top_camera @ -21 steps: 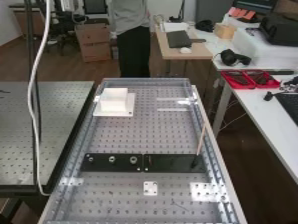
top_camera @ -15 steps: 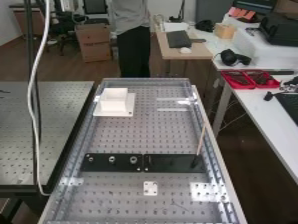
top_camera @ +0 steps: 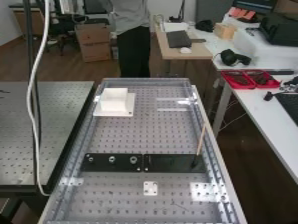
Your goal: Grab the pcb board and place it in the clear container
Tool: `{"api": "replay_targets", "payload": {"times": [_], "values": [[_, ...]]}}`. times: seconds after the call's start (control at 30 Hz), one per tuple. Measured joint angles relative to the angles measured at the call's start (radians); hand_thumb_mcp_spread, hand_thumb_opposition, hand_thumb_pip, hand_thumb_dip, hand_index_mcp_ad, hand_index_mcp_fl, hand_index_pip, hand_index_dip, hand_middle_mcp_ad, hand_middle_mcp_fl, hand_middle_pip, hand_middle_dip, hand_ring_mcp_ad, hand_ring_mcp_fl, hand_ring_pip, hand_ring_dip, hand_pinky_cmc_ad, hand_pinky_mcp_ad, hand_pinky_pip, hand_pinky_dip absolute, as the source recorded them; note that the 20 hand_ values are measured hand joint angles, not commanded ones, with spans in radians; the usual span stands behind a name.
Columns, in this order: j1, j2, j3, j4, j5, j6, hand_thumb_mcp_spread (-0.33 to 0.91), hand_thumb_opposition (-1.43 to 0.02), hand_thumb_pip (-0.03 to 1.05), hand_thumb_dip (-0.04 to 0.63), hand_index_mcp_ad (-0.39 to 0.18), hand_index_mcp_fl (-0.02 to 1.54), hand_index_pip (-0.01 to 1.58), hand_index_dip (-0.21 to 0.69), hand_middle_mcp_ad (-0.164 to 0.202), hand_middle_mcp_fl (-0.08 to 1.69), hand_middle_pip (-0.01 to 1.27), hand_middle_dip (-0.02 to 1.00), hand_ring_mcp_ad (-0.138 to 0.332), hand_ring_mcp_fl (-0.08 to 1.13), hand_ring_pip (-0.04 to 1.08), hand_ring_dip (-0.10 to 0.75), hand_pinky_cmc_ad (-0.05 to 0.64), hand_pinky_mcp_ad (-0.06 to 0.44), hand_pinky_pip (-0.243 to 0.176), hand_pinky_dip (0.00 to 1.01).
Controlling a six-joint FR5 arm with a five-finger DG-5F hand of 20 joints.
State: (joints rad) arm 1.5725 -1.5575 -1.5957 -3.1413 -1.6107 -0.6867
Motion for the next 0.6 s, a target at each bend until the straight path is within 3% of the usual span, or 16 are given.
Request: {"api": "replay_targets", "payload": {"times": [0.2, 0.6], "values": [[0.004, 0.006, -0.048, 0.032, 0.026, -0.013, 0.08, -0.90, 0.23, 0.003, 0.164, 0.08, 0.10, 0.126, 0.171, 0.04, 0.17, 0.02, 0.295, 0.07, 0.10, -0.005, 0.328, 0.265, -0.096, 0.34], [0.024, -0.018, -0.192, 0.154, 0.150, -0.010, 0.09, -0.87, 0.26, 0.000, 0.169, 0.08, 0.10, 0.154, 0.182, 0.04, 0.17, 0.03, 0.297, 0.07, 0.10, -0.007, 0.328, 0.276, -0.112, 0.37]]}}
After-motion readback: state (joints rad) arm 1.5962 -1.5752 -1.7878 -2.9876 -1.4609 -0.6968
